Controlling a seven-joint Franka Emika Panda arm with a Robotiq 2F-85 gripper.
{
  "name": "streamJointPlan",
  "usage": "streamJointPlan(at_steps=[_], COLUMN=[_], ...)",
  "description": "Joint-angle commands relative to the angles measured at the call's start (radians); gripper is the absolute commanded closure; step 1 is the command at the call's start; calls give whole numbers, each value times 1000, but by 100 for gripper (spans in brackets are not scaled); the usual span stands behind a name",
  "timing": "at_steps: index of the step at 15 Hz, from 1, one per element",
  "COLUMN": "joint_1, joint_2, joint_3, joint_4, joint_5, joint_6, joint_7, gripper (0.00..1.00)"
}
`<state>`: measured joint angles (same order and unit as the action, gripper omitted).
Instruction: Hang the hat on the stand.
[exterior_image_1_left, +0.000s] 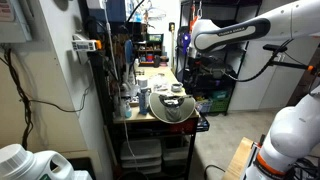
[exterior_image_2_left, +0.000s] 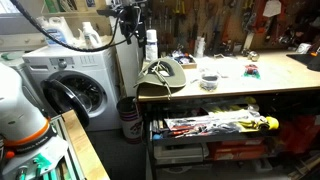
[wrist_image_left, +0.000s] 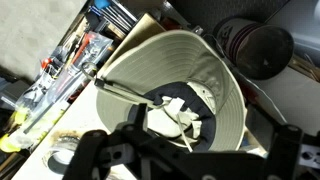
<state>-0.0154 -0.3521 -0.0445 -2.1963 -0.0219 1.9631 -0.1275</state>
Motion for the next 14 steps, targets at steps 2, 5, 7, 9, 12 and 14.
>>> streamJointPlan(at_steps=[2,5,7,9,12,14], joint_1=[1,1,0,-5,-2,-2], joint_2=[0,0,-11,19,48,77], joint_3=[-1,-1,8,-12,-68,-119], joint_4=[2,2,-13,-25,-59,-84], joint_5=[0,0,-31,-76,-95,-72], joint_6=[-2,-2,11,48,123,192], joint_7=[0,0,-8,-94,-301,-462], gripper=[0,0,0,0,0,0])
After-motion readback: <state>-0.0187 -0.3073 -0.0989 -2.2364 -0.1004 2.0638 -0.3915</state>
